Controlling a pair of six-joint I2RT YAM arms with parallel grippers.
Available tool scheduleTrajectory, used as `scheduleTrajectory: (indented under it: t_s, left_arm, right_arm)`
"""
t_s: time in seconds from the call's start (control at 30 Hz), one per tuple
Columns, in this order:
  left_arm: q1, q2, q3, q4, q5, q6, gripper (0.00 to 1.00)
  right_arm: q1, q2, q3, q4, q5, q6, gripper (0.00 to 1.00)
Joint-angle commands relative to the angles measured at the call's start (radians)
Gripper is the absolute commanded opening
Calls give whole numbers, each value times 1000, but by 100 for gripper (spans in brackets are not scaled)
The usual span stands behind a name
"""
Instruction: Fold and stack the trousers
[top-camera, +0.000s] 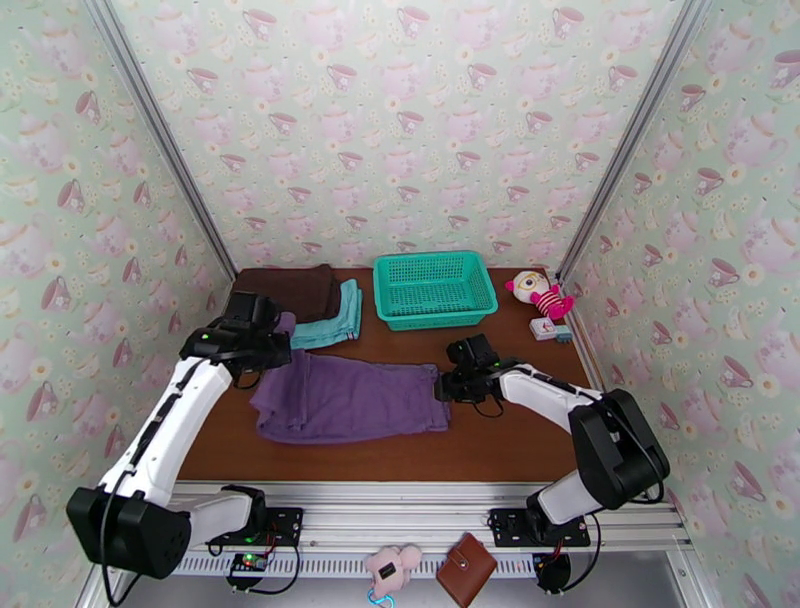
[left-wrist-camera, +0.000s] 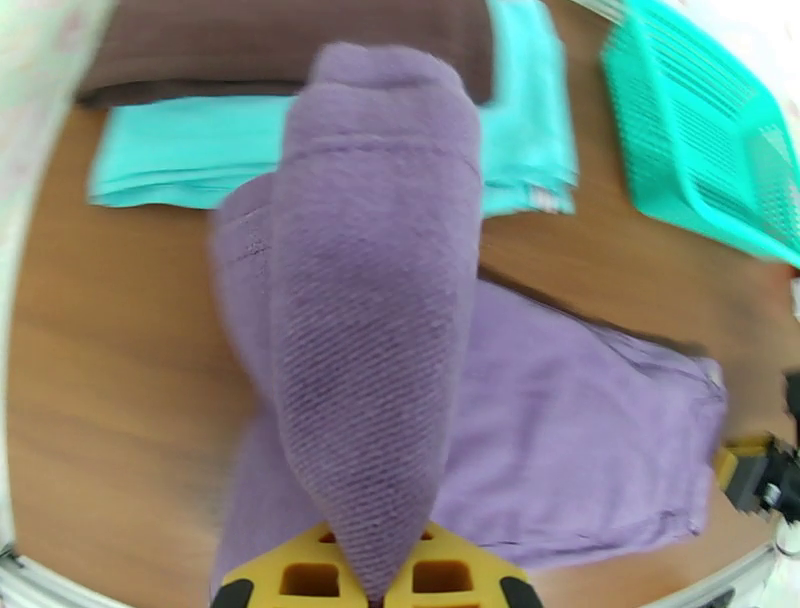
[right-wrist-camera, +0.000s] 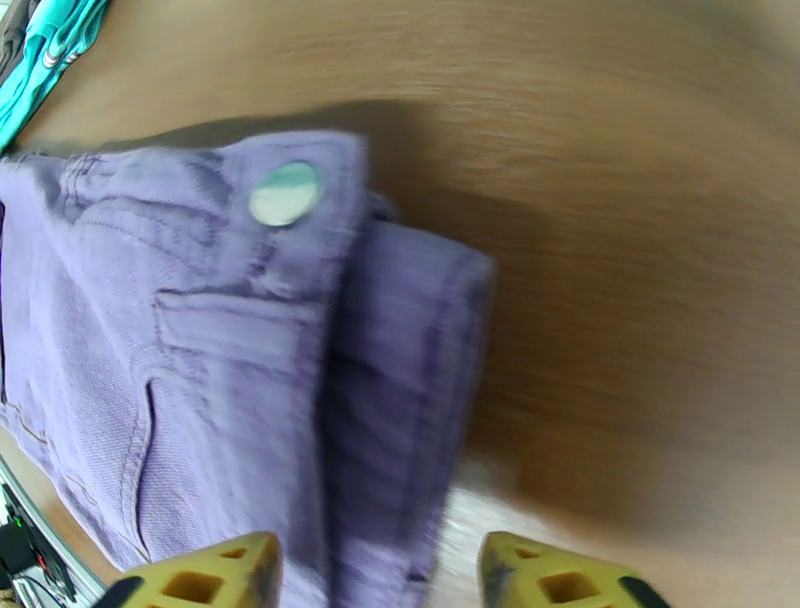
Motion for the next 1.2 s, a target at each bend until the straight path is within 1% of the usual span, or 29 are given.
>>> scheduleTrajectory:
  t_s: [0.0,0.13,0.23,0.37,0.63,0.77,0.97,1.07,1.17]
  left_arm:
    - [-65,-20,-21,130,38,-158,2]
    - [-167,25,-16,171,10,-302,4]
    - [-233,65,-26,245,38,-380,4]
    - [-335,152,8,269,-2,-456,3]
    - [-504,309,89,319,-49,-553,2]
    - [-568,386,142,336,-76,-624,2]
    - [-649,538,253,357,-127,-713,3]
    - [-668,613,313,344,-144,-748,3]
    - [-688,656,347,341,-148,-773,3]
  right_arm:
    - [3,40,23,45,4,4,44]
    - [4,73,17,63,1,7,27]
    - [5,94,16,76,-1,13,19]
    - [5,112,15,91,-12,20,14]
    - [5,120,12,101,-19,24,13]
    - [4,125,12,107,-28,26,13]
    - [4,120,7,115,-49,25,13]
    - [4,113,1,115,-48,24,13]
    - [4,112,-2,112,-38,25,13]
